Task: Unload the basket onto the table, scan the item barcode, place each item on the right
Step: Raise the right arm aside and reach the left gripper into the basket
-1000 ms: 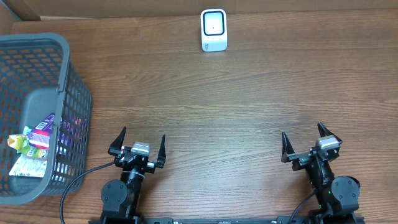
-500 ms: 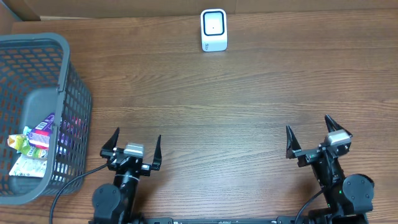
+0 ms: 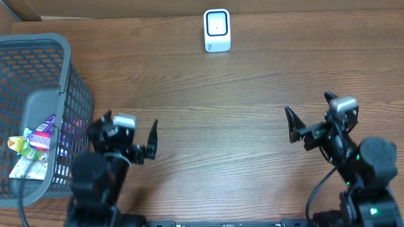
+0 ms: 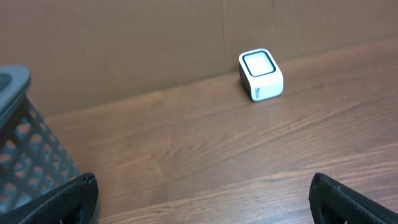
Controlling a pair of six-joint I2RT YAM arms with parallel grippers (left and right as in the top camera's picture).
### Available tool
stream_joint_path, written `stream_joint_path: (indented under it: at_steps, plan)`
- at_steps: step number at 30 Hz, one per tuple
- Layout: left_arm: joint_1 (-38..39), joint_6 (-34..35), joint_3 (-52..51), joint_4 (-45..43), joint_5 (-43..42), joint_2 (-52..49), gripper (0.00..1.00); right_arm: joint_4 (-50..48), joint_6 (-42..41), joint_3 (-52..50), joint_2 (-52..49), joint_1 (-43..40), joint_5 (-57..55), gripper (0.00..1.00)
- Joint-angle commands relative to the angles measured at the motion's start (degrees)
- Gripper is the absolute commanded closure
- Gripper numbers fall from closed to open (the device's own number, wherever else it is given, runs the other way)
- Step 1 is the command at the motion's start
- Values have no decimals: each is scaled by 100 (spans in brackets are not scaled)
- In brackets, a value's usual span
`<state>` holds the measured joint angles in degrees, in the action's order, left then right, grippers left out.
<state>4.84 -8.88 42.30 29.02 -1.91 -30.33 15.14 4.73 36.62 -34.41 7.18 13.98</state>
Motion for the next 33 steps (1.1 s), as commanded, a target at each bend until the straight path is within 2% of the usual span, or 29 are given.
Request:
stream_joint_path:
  at_steps: [1,4,6,10,13,15,18,23,25,26,27,30,31,33]
  plan:
    - [-37,127,1226,428,-15,-935,0,415,26,935,-562,26,297,0]
    - [-37,168,2315,1119,-26,-1759,0,927,28,1641,-1038,26,463,0]
    - [-37,354,3582,2024,-37,-2634,0,1565,31,2441,-1547,26,658,0]
    - [-37,380,5248,3346,-308,-3665,0,2511,35,3379,-2149,26,671,0]
    - [-37,376,6186,4100,-522,-4181,0,3471,481,4146,-2662,26,848,0]
    - [-37,337,6489,4358,-505,-4385,1,4089,671,4629,-3008,26,907,0]
    - [-37,345,6516,4240,-529,-4500,1,4811,667,5246,-3499,26,931,0]
    - [-37,605,6516,4242,-1093,-4601,0,4990,273,5399,-3856,26,1060,0]
    - [-44,603,6520,4087,-1069,-4612,8,4992,-26,5399,-3926,26,1058,0]
    - [-61,778,6537,4068,-901,-4605,9,4994,-48,5399,-3945,26,1060,0]
    - [-111,1187,6592,4094,-562,-4599,1,4994,-48,5399,-3960,26,1058,0]
    - [-487,3418,6852,4721,1067,-4603,0,4992,-48,5399,-3967,26,1058,0]
    - [-708,3936,6891,4983,1329,-4603,0,4983,-48,5399,-3965,26,1058,0]
    - [-1314,4352,6883,5362,1366,-4614,0,4977,-48,5399,-3965,26,1058,0]
